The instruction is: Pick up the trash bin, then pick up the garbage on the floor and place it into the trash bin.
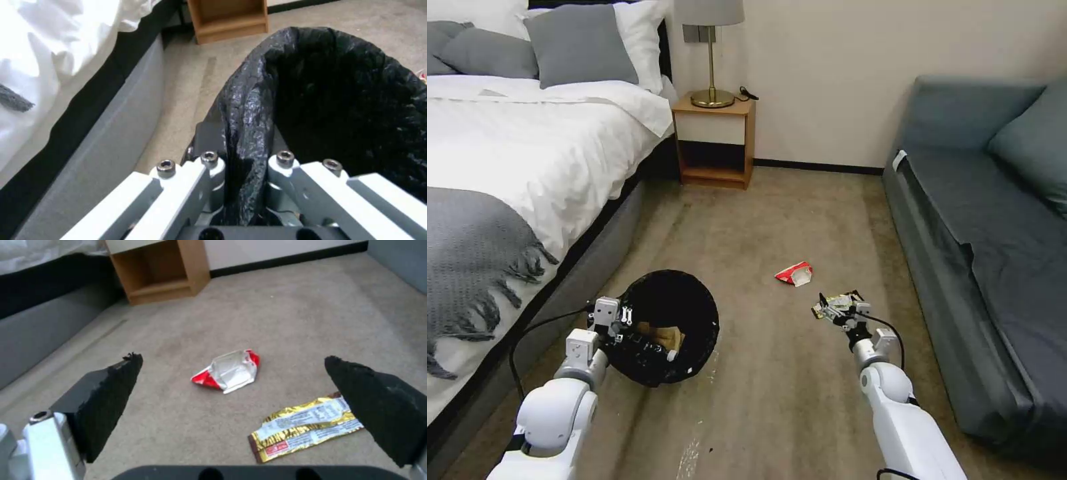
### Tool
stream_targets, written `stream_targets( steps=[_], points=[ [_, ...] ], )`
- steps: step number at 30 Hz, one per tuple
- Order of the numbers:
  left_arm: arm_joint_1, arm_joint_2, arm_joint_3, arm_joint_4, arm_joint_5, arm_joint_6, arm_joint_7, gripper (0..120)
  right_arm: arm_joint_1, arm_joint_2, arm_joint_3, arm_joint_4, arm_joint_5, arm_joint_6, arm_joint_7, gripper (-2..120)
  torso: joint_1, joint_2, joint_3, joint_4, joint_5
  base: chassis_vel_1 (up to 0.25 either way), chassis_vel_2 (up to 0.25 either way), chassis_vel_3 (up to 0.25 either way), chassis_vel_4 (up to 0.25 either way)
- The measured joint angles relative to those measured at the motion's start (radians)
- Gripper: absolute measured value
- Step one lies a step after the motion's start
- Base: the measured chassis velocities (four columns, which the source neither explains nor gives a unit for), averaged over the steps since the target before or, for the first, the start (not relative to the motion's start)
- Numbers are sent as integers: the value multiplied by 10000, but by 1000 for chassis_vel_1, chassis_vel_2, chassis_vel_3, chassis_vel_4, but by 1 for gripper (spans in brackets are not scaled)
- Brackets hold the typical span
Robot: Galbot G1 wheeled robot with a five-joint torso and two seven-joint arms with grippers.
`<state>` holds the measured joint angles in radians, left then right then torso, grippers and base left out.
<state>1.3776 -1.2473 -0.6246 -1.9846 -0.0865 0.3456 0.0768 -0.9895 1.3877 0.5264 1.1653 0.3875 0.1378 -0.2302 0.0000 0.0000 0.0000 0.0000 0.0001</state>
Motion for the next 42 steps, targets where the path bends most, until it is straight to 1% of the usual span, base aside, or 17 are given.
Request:
stream_targets(
  steps=[12,42],
  points=[
    [27,-12,34,40,-7,-51,52,7,17,-113,345,-73,223,12,-62,100,0,0,0,0,-1,-4,4,3,-5],
    [-29,-6,85,216,12,-124,133,7,-16,-96,326,-89,219,6,-175,100,0,0,0,0,0,-63,60,65,-62]
  ],
)
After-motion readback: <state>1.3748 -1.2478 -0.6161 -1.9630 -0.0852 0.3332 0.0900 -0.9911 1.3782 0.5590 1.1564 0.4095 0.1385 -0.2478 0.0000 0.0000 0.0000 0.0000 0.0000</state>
